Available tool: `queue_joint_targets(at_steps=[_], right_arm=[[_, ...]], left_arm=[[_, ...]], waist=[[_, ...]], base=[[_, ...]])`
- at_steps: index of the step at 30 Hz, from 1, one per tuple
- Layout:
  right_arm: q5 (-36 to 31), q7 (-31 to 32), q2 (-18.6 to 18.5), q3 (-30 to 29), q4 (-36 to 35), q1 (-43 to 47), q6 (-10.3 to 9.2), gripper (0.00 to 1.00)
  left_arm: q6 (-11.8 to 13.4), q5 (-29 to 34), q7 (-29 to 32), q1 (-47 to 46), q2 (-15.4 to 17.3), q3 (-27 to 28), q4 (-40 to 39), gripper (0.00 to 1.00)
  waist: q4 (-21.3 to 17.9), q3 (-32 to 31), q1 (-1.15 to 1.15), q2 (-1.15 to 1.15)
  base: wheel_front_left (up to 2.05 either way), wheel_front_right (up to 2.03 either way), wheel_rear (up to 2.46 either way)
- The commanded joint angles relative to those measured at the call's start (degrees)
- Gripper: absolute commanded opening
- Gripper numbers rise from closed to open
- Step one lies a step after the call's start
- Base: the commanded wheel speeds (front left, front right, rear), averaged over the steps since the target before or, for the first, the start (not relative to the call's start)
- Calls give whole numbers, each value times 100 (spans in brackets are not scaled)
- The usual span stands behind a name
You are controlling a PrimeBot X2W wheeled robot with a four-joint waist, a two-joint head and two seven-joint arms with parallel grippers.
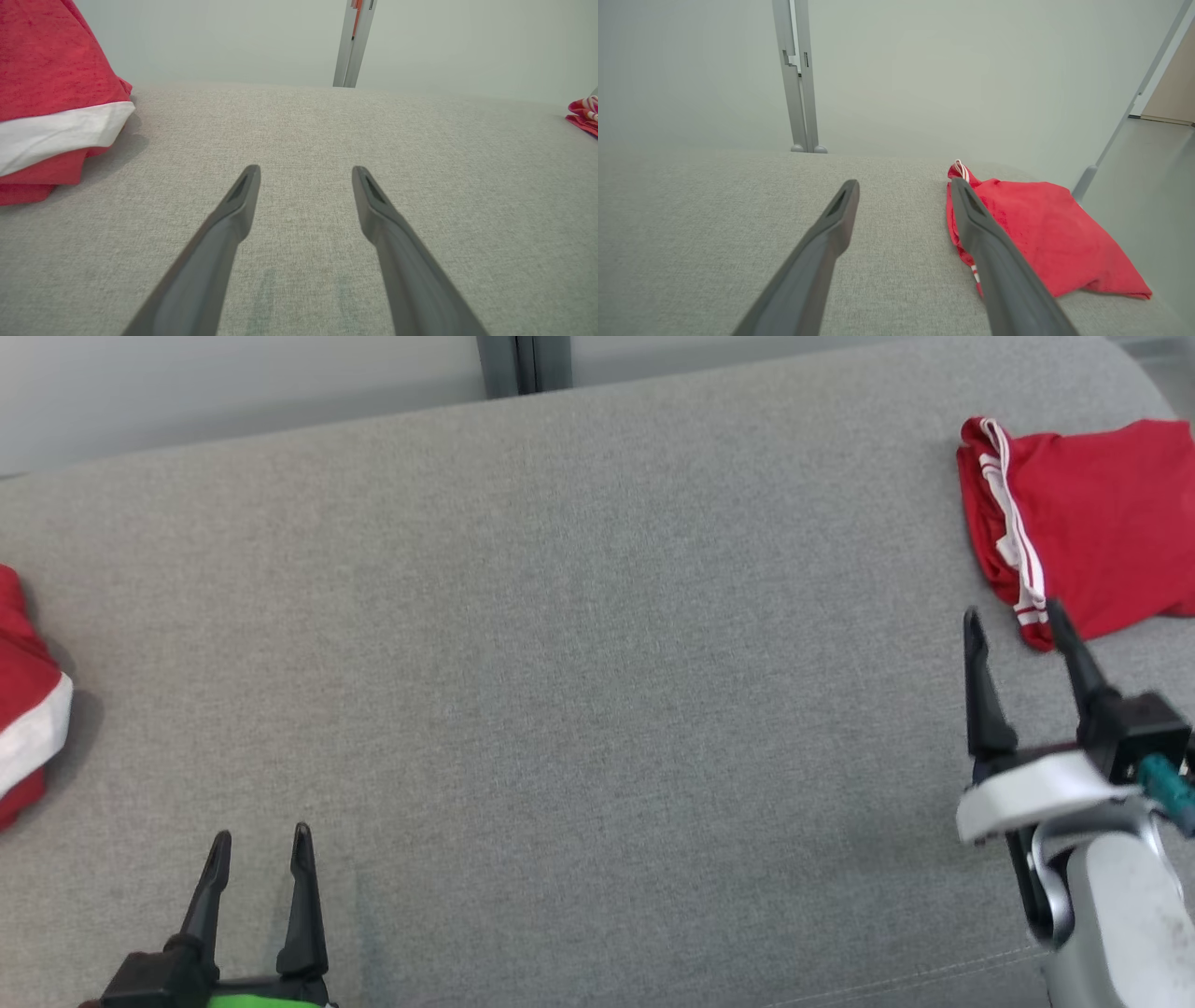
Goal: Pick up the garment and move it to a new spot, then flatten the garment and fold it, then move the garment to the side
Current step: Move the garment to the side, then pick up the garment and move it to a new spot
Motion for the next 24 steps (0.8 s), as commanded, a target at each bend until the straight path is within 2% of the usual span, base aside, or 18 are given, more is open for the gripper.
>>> queue_joint_targets(at_steps=[1,6,11,19,24], right_arm=[[-1,-15,-19,38,-129,325,-11,100],[47,-16,259,165,-448,1385,-11,100],[37,-16,423,224,-480,1952,-11,100],[229,-16,468,419,-363,2162,-11,100],[259,-16,466,461,-424,2153,-11,100]], left_arm=[[0,23,-2,163,-8,17,31,100],[0,18,-1,426,-19,-5,152,100],[0,-75,-1,528,-22,8,254,100],[0,6,-2,486,-21,-122,276,100],[0,30,-1,397,-18,-154,240,100]], waist=[[138,-836,0,0],[256,-1202,0,0],[280,-1343,0,0],[302,-1391,0,0],[592,-1368,0,0]], base=[[0,0,0],[0,0,0],[0,0,0],[0,0,0],[0,0,0]])
